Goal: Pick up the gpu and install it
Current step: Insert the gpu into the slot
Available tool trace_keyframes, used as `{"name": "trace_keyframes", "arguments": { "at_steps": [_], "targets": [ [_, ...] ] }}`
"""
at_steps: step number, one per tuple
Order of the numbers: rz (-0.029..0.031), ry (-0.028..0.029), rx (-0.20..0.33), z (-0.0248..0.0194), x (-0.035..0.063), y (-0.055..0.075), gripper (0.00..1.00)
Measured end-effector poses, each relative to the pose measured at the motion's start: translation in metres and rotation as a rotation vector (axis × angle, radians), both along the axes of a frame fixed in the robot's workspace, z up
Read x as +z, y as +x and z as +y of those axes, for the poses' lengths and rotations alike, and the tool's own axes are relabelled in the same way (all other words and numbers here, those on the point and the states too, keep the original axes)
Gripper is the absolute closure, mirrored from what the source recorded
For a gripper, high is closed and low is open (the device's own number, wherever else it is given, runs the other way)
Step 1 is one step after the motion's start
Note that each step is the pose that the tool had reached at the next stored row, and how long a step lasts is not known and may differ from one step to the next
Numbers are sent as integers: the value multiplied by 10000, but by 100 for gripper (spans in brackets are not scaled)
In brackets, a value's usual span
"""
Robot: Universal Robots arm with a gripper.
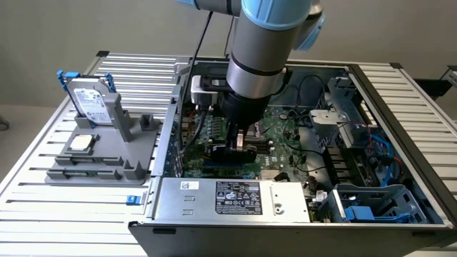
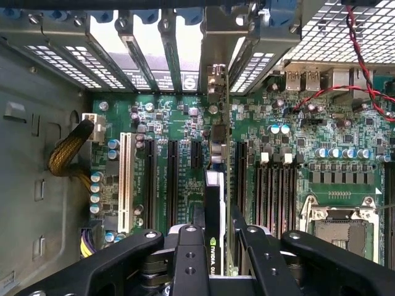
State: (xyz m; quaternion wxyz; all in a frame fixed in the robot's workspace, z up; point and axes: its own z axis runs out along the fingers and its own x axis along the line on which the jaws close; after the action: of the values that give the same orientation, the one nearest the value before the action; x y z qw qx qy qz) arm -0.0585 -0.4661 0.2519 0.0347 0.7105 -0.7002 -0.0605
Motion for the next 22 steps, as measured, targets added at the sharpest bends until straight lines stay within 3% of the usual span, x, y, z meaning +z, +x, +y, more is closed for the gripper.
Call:
{"name": "trace_keyframes", "arguments": {
  "at_steps": [3, 9, 22],
  "targets": [
    [26, -2, -1, -1, -7, 0, 74],
    [23, 15, -1, 1, 23, 0, 74],
    [76, -43, 0, -1, 26, 2, 74]
  ]
}}
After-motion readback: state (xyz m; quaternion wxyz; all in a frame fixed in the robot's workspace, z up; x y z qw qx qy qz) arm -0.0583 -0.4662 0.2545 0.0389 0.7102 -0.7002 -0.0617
